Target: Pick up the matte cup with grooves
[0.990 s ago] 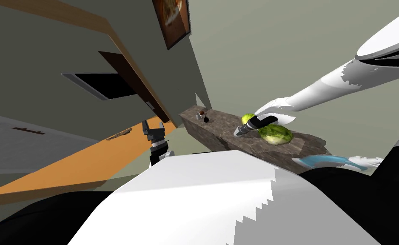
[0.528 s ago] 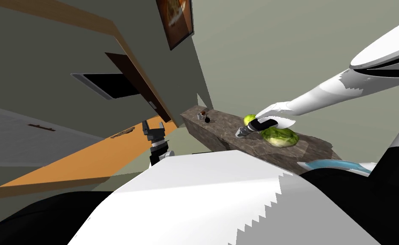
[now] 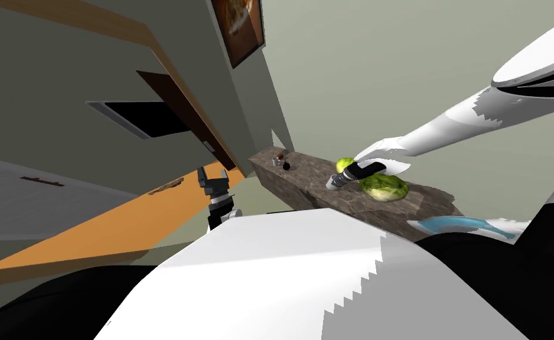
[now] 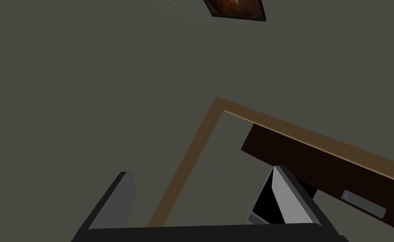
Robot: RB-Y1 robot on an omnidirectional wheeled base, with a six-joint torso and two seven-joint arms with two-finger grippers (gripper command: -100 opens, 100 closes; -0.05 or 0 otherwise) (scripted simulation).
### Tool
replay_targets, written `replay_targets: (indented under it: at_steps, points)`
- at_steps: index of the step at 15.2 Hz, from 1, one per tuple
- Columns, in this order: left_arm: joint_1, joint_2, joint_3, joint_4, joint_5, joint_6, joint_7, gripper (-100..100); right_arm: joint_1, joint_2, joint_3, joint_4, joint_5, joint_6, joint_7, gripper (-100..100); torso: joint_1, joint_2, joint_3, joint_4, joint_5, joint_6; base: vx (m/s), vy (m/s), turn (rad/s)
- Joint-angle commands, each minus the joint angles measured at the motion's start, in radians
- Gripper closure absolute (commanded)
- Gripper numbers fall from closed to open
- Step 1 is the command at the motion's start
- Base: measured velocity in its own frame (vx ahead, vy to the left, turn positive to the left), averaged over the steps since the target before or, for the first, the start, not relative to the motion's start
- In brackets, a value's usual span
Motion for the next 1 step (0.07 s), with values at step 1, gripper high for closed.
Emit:
replay_targets:
  at_steps: [1]
  points:
    - [0.0,0.0,0.0,0.0,0.0,0.0,0.0,0,0.0,0.0,0.0,0.0,0.0,0.0,0.0,100,0.0,0.0,0.0,0.0,0.0,0.0,-0.012,-0.006,-0.031]
